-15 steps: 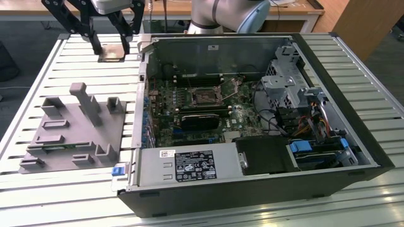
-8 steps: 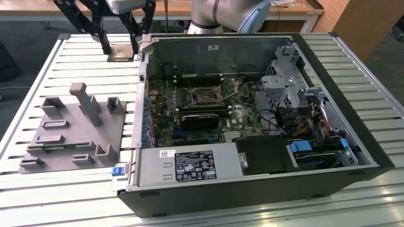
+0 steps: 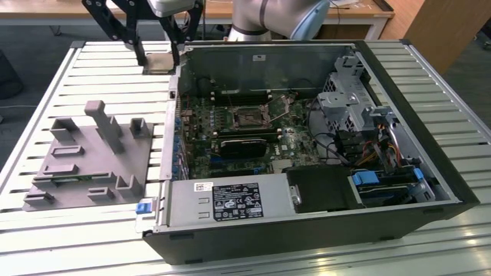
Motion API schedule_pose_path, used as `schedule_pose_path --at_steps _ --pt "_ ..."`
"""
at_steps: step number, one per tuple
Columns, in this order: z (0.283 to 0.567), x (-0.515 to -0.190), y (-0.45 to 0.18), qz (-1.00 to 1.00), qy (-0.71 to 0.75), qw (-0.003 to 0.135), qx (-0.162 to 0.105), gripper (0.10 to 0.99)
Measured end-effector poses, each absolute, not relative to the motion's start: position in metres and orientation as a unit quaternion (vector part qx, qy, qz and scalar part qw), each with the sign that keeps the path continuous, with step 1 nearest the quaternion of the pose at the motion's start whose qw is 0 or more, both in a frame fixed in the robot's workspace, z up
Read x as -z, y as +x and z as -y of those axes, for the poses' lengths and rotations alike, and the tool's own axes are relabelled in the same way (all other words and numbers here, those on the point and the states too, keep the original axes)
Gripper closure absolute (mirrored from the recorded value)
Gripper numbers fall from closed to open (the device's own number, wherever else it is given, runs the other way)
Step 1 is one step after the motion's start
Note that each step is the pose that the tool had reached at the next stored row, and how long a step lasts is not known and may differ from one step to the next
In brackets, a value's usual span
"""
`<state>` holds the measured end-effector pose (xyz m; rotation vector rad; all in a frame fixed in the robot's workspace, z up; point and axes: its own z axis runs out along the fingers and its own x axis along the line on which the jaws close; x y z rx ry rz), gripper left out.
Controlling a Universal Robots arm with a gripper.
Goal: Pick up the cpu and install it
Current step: 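Pick up the cpu and move it towards the insertion slot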
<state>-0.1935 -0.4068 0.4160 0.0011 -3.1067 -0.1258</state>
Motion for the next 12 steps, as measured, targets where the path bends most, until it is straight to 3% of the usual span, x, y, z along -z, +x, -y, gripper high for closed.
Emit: schedule_pose_path --at_steps 12 --pt "0.405 -0.416 -0.151 0.999 0.000 0.016 0.040 0.553"
